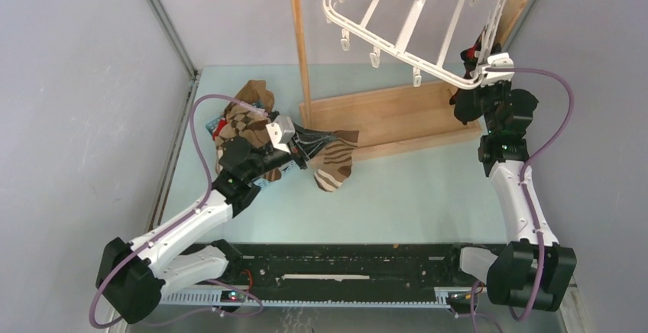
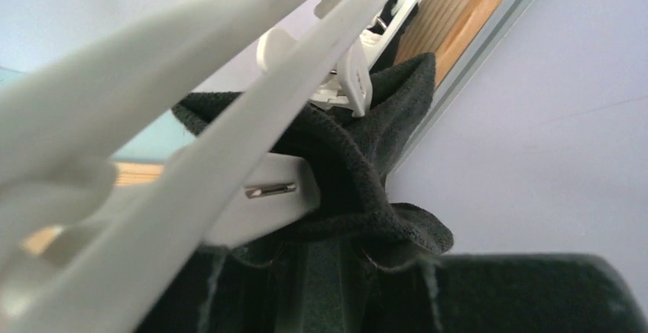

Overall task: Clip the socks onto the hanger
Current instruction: Rotate the hanger at the clothesline.

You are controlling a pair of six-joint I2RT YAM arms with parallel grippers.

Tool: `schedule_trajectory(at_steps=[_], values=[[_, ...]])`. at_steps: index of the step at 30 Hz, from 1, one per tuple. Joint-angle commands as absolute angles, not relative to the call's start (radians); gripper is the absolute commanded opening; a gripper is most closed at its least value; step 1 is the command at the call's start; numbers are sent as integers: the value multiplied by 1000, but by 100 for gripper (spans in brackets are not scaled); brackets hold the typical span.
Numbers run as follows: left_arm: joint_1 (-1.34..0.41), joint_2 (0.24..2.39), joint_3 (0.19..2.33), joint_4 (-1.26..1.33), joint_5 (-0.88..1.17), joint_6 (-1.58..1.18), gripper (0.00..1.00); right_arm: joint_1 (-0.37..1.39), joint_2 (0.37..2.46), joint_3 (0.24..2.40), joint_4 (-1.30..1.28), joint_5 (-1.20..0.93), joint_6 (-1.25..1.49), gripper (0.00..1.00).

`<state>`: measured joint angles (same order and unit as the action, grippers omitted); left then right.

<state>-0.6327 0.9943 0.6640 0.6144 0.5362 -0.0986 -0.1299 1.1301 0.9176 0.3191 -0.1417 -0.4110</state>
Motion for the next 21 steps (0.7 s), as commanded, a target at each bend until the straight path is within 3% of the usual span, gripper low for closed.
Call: schedule_trajectory(at_steps=[1, 13, 21], values=[[-643, 1025, 751, 656, 530, -112, 0, -147, 1165, 984, 404, -176, -377, 26], [-701, 1185, 896, 664, 528, -77, 0, -226, 1259, 1107, 337, -252, -246, 27], [-704, 1313, 1105, 435, 500, 127, 0, -270, 1183, 1107, 188, -395, -201, 38]])
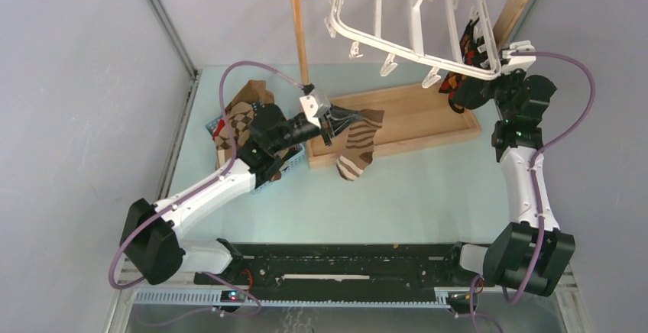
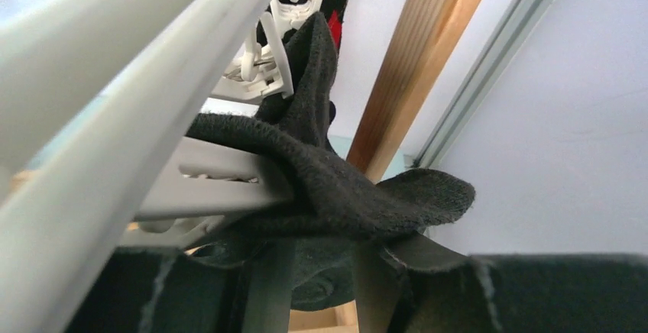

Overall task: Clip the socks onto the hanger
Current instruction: Rotate the hanger at the clothesline.

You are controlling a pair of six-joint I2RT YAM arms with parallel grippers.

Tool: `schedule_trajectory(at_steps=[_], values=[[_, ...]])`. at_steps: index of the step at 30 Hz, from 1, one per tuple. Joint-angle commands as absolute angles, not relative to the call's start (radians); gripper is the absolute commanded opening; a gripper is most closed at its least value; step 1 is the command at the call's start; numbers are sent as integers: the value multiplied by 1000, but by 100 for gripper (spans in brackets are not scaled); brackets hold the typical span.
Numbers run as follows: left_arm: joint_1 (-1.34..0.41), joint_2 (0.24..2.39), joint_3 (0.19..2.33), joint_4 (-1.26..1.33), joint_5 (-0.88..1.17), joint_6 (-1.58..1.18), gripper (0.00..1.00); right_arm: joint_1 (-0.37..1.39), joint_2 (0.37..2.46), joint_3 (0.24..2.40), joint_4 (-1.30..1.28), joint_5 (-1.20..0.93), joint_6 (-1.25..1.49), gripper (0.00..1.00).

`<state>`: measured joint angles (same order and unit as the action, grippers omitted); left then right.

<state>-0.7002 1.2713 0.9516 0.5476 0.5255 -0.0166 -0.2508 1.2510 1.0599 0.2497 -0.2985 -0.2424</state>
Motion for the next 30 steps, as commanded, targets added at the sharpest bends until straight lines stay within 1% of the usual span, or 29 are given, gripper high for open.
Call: schedule_trajectory(at_steps=[1, 5, 8, 13, 17, 25, 30], values=[[-704, 1333, 1139, 404, 499, 156, 0, -275, 1171, 1107, 165, -416, -201, 39], [-703, 1418, 1270, 333, 522, 222, 0, -291, 1126, 1106, 98, -492, -197, 45], [-705, 1465, 1333, 330, 548, 223, 0, -301, 1097, 1105, 57, -541, -196, 52], [-708, 1500, 1379, 339, 566, 224, 0, -339, 1036, 1105, -52, -619, -213, 67], [-708, 1520, 1400, 343, 582, 224, 0, -388, 981, 1085, -112, -691, -228, 74], [-717, 1577, 1462, 344, 614, 219, 0, -469, 897, 1075, -246, -814, -270, 80], [-718, 1594, 1482, 342, 629, 221, 0, -527, 853, 1076, -321, -905, -287, 82]])
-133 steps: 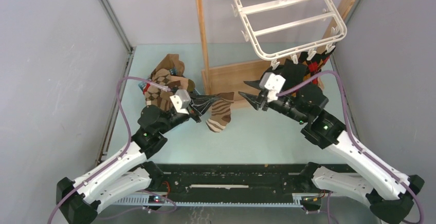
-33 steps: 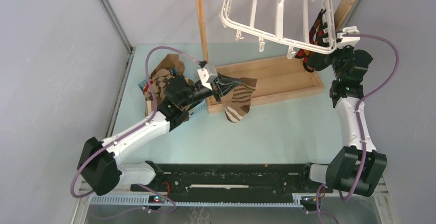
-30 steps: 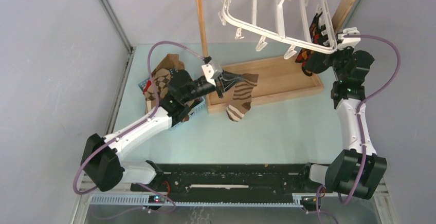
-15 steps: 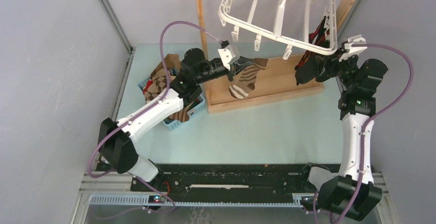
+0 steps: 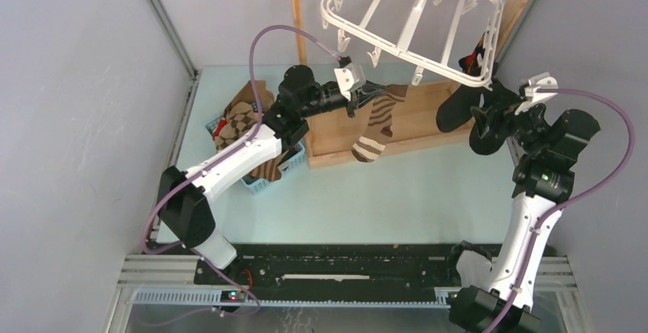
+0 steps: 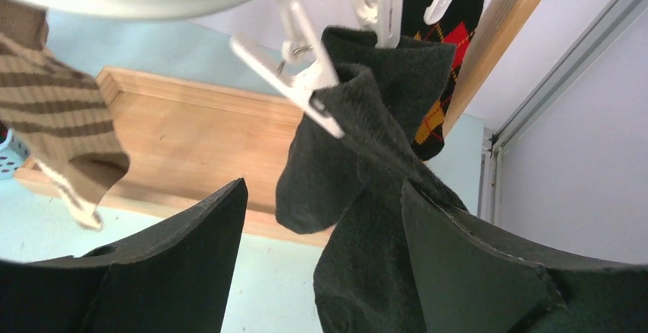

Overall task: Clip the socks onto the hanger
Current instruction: Rotate the hanger at the clothesline, then adjust the sock.

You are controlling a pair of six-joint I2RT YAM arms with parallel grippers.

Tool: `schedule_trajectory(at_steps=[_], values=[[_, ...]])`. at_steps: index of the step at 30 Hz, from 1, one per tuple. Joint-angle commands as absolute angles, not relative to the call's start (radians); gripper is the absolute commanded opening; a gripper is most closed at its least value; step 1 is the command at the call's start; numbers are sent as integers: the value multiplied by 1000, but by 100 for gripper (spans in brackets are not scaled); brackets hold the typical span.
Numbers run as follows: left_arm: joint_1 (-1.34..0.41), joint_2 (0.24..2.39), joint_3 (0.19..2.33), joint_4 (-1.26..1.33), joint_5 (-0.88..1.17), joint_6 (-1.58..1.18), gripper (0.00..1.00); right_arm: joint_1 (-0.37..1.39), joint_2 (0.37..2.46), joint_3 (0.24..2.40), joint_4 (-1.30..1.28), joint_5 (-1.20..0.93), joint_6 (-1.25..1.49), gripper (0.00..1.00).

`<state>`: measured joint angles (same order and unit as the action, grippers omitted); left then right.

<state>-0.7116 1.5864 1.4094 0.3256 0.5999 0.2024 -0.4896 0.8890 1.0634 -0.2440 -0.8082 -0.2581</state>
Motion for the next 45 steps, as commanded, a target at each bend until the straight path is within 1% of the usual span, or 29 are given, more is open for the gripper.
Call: schedule_trajectory(at_steps=[1, 11, 17, 20, 25, 28, 31, 38, 41, 45], values=[[-719, 1597, 1485, 343, 633, 221, 0, -536, 846, 1077, -336, -925, -297, 83], [-718, 1613, 1500, 342, 654, 221, 0, -594, 780, 1078, -392, -1072, -313, 93], [-721, 1618, 1503, 343, 666, 221, 0, -584, 772, 1078, -466, -1286, -406, 94], [-720, 1622, 1506, 343, 667, 222, 0, -523, 762, 1077, -533, -1317, -497, 93], [-719, 1628, 1512, 344, 673, 220, 0, -287, 734, 1072, -634, -1210, -700, 92], [-721, 1628, 1510, 345, 672, 219, 0, -149, 703, 1016, -498, -1113, -629, 92], [-719, 1624, 1500, 345, 670, 218, 0, -64, 671, 947, -332, -1020, -555, 92], [-729, 1560, 1397, 391, 665, 198, 0, 8, 670, 880, -24, -828, -317, 91], [-745, 1506, 1323, 423, 660, 188, 0, 43, 658, 860, 14, -800, -291, 88], [-772, 1425, 1213, 475, 664, 171, 0, 108, 619, 815, 25, -777, -317, 86]])
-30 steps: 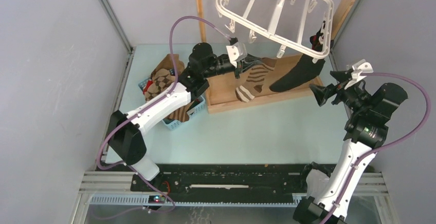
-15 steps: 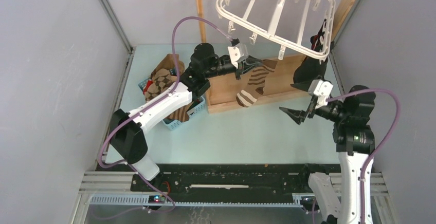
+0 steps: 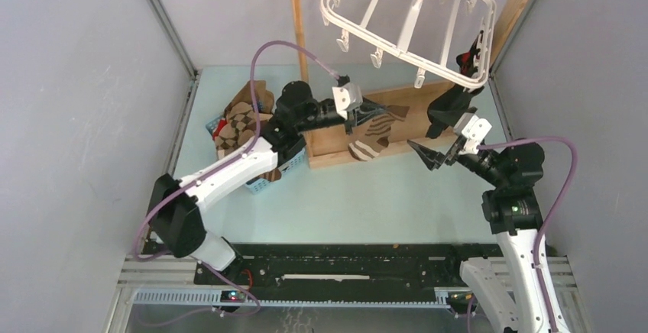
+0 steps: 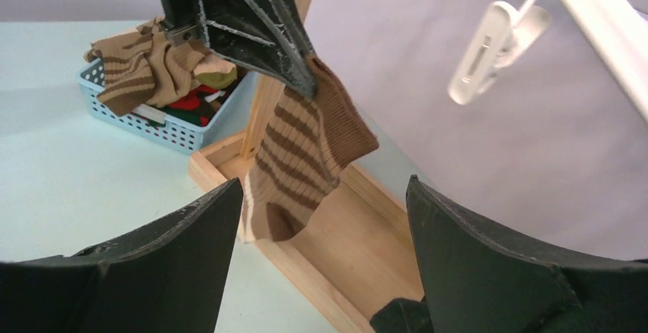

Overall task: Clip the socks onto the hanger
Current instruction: Adjust the sock.

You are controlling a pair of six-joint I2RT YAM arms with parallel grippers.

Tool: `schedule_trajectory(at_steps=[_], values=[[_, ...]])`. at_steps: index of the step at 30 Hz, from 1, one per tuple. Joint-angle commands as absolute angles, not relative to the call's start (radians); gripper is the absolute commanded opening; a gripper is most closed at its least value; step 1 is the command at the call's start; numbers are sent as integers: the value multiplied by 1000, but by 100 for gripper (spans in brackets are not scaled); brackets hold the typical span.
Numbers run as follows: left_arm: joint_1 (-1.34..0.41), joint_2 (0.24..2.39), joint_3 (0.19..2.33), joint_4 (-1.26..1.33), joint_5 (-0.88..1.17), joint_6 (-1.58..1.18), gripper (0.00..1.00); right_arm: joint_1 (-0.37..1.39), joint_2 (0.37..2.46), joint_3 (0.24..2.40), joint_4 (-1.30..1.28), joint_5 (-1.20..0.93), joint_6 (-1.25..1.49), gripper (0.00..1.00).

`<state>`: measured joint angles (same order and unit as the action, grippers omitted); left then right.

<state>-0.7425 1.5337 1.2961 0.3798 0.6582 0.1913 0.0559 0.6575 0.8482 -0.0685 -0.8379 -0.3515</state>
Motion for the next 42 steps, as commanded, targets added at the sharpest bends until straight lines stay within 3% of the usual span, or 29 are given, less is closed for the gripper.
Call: schedule_trajectory(at_steps=[1, 12, 21, 28, 37, 40, 42], values=[[-775, 1409, 1191, 485, 666, 166, 0, 120, 613, 805, 27, -776, -317, 86], [-795, 1344, 1141, 535, 735, 108, 0, 191, 636, 782, 114, -780, -249, 75], [-811, 1352, 1152, 584, 731, 62, 0, 260, 644, 782, 177, -798, -200, 59], [-814, 1353, 1154, 642, 744, 6, 0, 276, 648, 782, 242, -778, -155, 42], [-820, 1359, 1155, 663, 740, -37, 0, 282, 643, 804, 251, -757, -127, 4], [-820, 1362, 1155, 667, 734, -52, 1, 274, 633, 812, 228, -746, -125, 0], [-820, 1361, 1152, 669, 720, -65, 12, 260, 623, 818, 210, -745, -117, 0]])
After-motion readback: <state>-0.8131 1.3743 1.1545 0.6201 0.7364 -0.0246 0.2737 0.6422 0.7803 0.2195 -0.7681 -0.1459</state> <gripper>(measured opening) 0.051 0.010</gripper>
